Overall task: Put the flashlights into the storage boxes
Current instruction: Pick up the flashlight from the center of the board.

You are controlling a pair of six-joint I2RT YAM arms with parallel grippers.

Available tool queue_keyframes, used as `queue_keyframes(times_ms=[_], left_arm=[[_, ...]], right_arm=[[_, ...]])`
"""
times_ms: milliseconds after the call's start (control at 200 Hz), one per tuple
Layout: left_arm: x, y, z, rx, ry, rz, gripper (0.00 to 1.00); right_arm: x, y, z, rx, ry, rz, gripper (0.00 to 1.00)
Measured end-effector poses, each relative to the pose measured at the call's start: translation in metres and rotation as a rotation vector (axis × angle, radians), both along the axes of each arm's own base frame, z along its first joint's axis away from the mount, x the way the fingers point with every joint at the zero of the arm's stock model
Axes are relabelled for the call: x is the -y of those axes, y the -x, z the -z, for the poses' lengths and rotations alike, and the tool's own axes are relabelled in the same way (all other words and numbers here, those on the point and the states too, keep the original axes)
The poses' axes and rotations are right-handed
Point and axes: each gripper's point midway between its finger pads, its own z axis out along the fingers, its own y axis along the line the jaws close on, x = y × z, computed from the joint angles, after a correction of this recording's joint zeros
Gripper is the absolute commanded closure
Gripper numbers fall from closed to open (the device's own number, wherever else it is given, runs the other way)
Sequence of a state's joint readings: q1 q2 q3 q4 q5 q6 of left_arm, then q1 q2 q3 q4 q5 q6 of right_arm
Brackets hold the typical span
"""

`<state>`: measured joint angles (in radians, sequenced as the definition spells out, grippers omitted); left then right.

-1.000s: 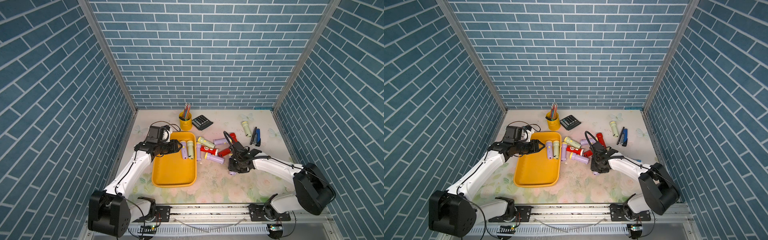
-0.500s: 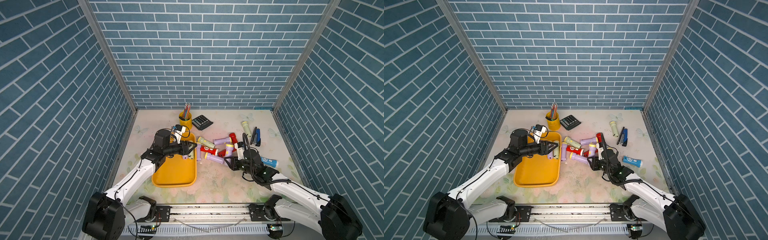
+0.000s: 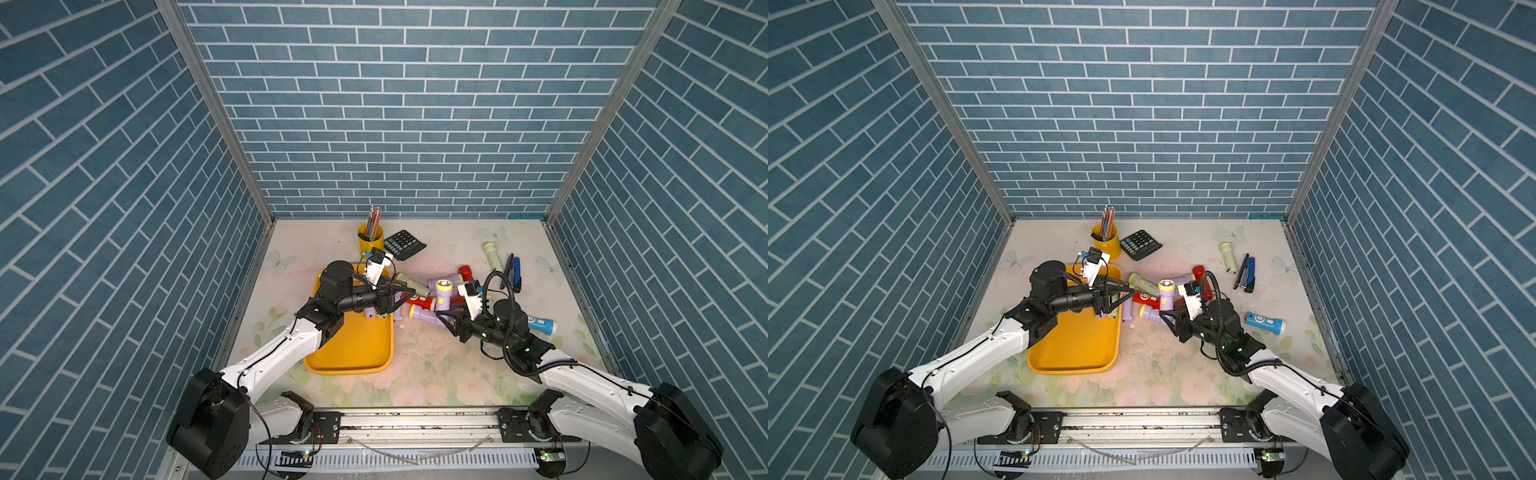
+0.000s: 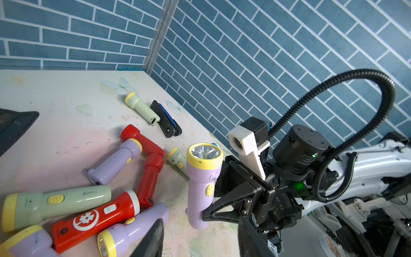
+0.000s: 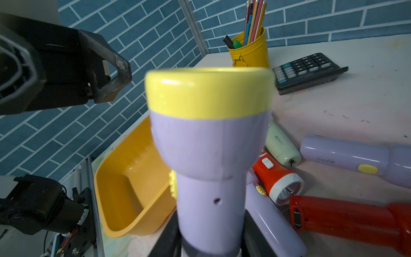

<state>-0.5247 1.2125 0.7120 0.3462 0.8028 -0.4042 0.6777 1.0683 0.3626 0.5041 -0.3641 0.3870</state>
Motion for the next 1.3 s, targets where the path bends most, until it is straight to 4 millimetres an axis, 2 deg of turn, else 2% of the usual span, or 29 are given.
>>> queue_keyframes(times_ms=[110, 220, 360, 475, 665, 920, 1300], left_arm=[[0.012, 0.008, 0.009, 0.014, -0.036, 0.037, 0.46], [0.017, 0.004, 0.017, 0.006, -0.083, 0.013, 0.47], [0.015, -0.01, 0.024, -0.014, -0.126, -0.074, 0.46], [0.014, -0.014, 0.03, -0.028, -0.143, -0.102, 0.46], [0.02, -0.011, 0.042, -0.055, -0.164, -0.084, 0.46], [0.028, -0.007, 0.048, -0.07, -0.166, -0.065, 0.46], [0.035, -0.019, 0.043, -0.079, -0.115, -0.105, 0.47]], right_arm=[[-0.006, 0.0, 0.006, -0.02, -0.007, -0.029, 0.92], [-0.009, -0.005, 0.01, -0.062, -0.007, -0.004, 0.96], [-0.019, -0.013, -0.004, -0.054, -0.017, 0.062, 0.97], [-0.027, -0.016, -0.013, -0.04, -0.02, 0.088, 0.98], [-0.028, -0.025, -0.009, -0.044, 0.01, 0.162, 0.99], [-0.034, -0.027, -0.011, -0.033, 0.022, 0.182, 0.99], [-0.05, -0.022, -0.012, -0.027, 0.048, 0.155, 0.99]])
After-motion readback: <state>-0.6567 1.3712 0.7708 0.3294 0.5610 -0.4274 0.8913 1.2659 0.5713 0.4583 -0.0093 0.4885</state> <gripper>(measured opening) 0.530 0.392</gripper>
